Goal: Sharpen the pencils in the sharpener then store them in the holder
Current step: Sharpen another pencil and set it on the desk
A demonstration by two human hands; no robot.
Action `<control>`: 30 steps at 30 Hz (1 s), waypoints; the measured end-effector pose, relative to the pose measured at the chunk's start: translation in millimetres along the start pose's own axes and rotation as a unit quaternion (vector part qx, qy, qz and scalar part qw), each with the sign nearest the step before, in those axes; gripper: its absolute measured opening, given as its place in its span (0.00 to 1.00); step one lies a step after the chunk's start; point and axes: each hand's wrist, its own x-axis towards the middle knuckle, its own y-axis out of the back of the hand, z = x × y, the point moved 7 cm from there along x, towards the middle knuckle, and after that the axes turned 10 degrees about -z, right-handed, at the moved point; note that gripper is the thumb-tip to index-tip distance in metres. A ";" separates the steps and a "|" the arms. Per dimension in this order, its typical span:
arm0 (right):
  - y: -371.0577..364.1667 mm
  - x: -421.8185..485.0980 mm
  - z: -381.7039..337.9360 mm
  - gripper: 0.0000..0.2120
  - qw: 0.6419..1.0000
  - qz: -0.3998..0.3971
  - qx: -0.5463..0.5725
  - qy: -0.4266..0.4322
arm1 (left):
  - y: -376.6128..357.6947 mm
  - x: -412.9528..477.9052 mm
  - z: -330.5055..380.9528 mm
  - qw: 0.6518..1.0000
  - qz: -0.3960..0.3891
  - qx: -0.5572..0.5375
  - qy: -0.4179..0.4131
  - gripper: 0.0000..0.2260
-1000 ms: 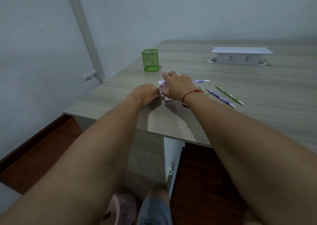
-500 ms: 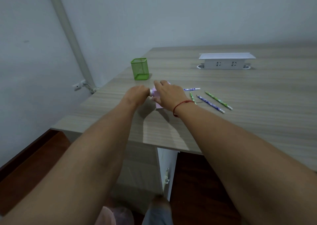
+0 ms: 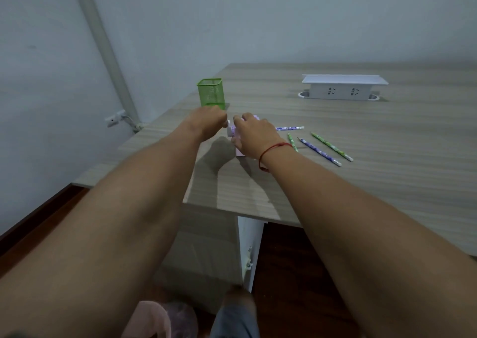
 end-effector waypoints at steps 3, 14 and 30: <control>2.0 1.6 4.3 0.19 1.000 -0.006 0.001 -0.007 | 16.4 -4.1 0.5 0.999 0.032 0.005 0.006 0.11; 4.0 0.0 -0.2 0.23 0.999 -0.043 0.024 -0.021 | 21.4 -62.2 21.1 0.995 0.099 -0.031 0.000 0.10; 5.9 -1.8 -4.1 0.19 1.000 -0.020 0.020 0.009 | -43.5 -47.5 26.0 0.981 -0.032 -0.188 0.032 0.13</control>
